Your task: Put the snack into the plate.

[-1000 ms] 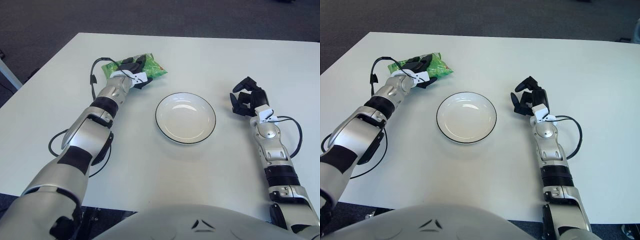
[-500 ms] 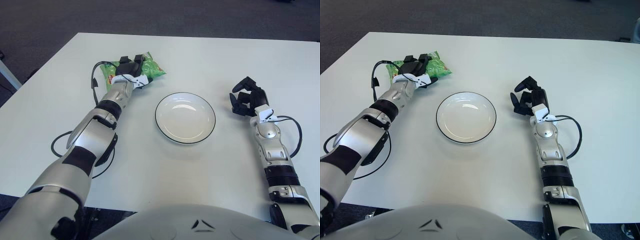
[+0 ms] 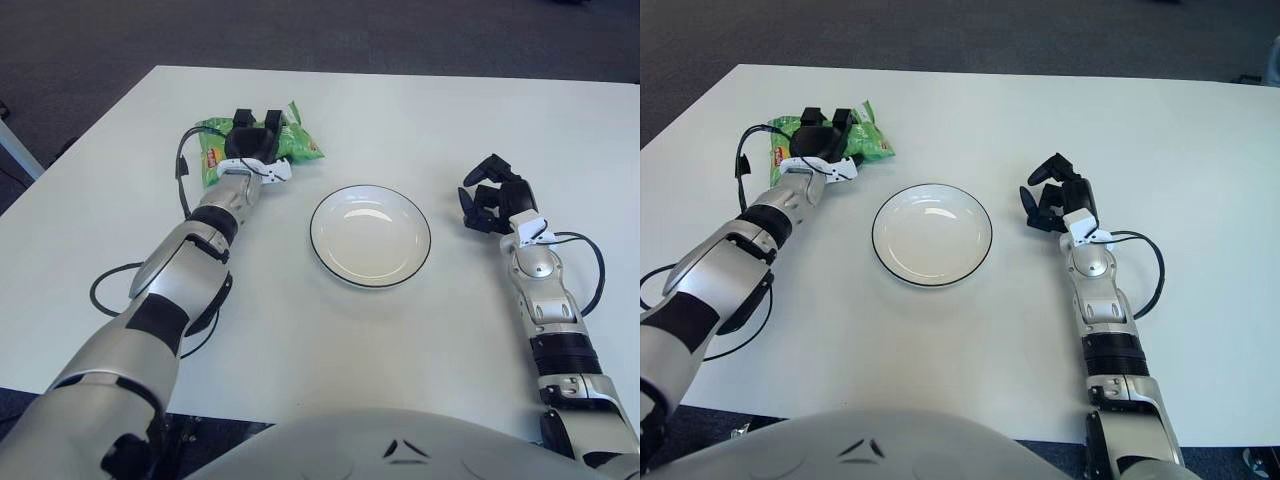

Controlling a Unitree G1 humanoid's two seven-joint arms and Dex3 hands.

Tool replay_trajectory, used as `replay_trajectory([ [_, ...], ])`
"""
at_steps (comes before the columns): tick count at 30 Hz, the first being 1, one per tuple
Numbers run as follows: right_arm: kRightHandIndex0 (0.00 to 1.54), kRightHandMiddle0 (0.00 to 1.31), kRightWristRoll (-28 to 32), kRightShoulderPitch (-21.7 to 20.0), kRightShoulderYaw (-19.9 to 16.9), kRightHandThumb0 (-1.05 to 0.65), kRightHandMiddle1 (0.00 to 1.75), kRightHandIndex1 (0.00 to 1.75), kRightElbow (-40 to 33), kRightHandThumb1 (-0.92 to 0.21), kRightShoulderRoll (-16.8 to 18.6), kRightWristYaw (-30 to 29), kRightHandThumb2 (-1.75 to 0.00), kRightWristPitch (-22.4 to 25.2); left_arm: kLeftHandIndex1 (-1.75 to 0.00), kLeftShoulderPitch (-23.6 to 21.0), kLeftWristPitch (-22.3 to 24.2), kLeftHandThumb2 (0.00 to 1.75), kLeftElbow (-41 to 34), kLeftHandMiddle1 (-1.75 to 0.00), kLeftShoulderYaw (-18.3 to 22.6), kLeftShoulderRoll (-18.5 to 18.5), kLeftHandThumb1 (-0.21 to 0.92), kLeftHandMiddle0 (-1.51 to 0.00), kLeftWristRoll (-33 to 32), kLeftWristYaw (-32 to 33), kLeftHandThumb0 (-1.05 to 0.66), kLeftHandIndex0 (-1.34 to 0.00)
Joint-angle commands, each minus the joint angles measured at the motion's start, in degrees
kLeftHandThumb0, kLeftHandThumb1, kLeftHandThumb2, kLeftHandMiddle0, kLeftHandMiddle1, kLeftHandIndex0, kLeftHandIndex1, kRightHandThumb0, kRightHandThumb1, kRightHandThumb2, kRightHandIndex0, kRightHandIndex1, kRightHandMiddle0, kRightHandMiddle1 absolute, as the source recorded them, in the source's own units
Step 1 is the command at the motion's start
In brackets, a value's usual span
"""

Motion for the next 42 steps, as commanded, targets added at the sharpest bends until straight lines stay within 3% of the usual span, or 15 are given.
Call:
replay_trajectory([
  [1, 1.02, 0.42, -1.8, 6.1, 2.4, -0.41, 1.75, 1.75, 3.3, -0.58, 0.9, 2.4, -0.99, 6.0, -1.74, 4.8, -1.5, 1.37, 2.8, -1.75, -0.8, 0.1, 0.26, -0.65, 0.3, -1.3, 0.49, -0.82],
  [6, 1.01, 0.41, -2.0, 6.3, 2.5, -0.40, 1.75, 1.75, 2.7, -0.59, 1.0, 2.3, -0.98, 6.5, -1.75, 4.2, -2.9, 1.36, 2.3, -1.75, -0.7, -0.1, 0.28, -0.63, -0.1, 0.8, 0.48, -0.88],
  [18, 1.00, 0.41, -1.2, 6.3, 2.0, -0.40, 1.75, 1.75, 1.8, -0.58, 1.1, 2.6, -0.98, 7.9, -1.75, 2.5, -7.1, 1.47, -3.6, -1.75, 0.3, 0.6, 0.19, -0.71, -1.1, 6.3, 0.52, -0.94],
  [27, 0.98, 0.41, -1.2, 6.4, 2.0, -0.40, 1.75, 1.75, 1.9, -0.59, 1.2, 2.6, -0.97, 8.0, -1.75, 3.8, -13.4, 1.49, -17.6, -1.75, 2.6, 3.7, 0.17, -0.72, -1.3, 10.5, 0.52, -0.97],
  [34, 0.98, 0.40, -1.0, 5.9, 1.9, -0.40, 1.75, 1.75, 2.6, -0.60, 1.3, 2.6, -0.96, 7.8, -1.75, 7.7, -22.3, 1.50, -29.5, -1.75, 5.9, 5.5, 0.16, -0.74, -4.0, 8.6, 0.53, -1.00],
  [42, 1.00, 0.41, -1.0, 5.6, 1.8, -0.40, 1.75, 1.75, 2.8, -0.59, 1.4, 2.6, -0.97, 7.8, -1.75, 11.0, -27.9, 1.52, -37.3, -1.75, 8.2, 5.8, 0.15, -0.75, -4.8, 6.5, 0.54, -1.02],
])
